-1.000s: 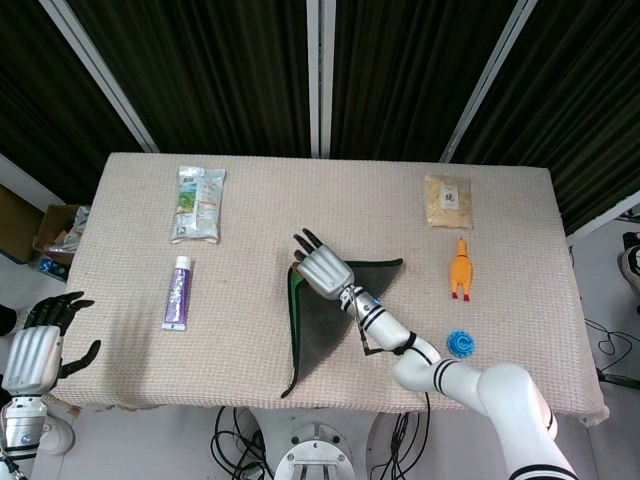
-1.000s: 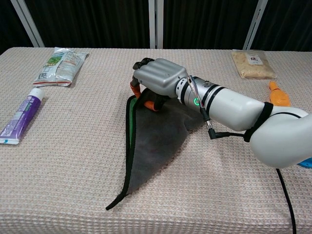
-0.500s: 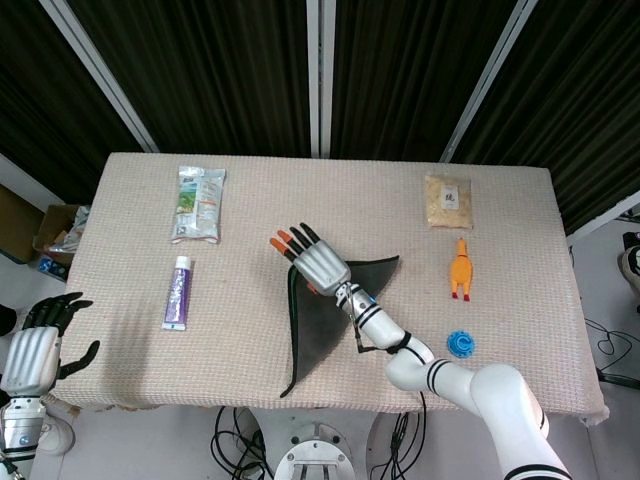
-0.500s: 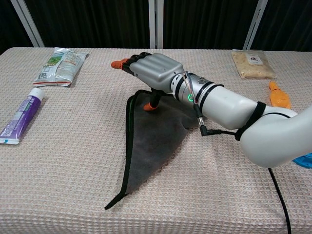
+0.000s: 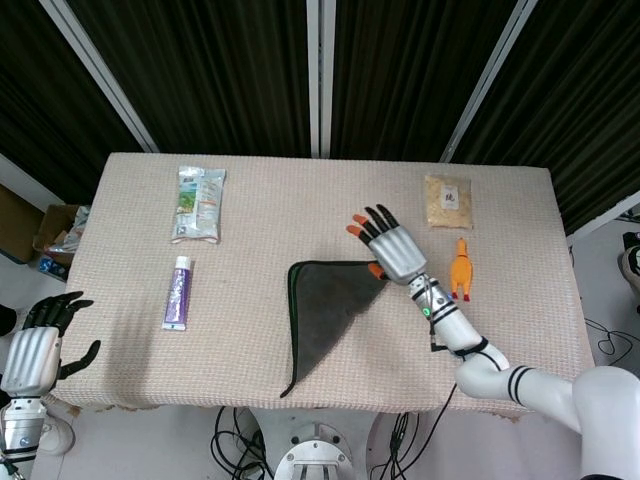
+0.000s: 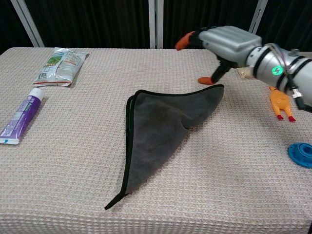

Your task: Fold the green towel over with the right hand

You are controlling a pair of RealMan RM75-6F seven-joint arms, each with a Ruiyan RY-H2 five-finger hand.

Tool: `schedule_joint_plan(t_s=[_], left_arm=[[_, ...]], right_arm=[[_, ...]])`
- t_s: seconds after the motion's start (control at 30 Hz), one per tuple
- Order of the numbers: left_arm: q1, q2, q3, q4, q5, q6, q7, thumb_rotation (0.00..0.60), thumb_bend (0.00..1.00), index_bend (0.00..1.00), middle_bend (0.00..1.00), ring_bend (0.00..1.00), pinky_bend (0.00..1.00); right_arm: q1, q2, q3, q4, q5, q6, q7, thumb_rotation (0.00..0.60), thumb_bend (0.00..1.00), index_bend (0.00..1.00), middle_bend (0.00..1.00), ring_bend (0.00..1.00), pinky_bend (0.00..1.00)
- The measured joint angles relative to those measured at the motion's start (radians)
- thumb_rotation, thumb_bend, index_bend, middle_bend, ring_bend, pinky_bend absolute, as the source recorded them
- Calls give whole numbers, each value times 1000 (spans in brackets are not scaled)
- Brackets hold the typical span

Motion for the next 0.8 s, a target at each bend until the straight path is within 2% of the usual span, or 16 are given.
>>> schedule_joint_plan(t_s=[0.1,0.23,0.5,0.67,0.8], left_arm=[[-3,3,0,-11,4,-1,11,600,276,263,174,139,134],[-7,9,0,-35,12,0,28,600,275,262,174,139,134],[-1,30,3,-66,10,5,47,600,276,263,174,138,133],[4,38,5,-74,5,6,50,600,275,263,174,139,133],[4,42,5,-78,7,7,51,600,276,263,173,139,133]], right_arm=[[-44,64,-24,-32,50,-31,8,600,245,309,151,0,0],[-52,67,-43,-1,70,-88,25,600,266,336,157,0,0],[-23,-27,-53,181,68,-165,93,600,290,367,172,0,0],[-4,-87,-53,278,39,-174,177,600,309,435,202,0,0],[4,-117,-56,337,7,-164,246,600,320,451,215,0,0]])
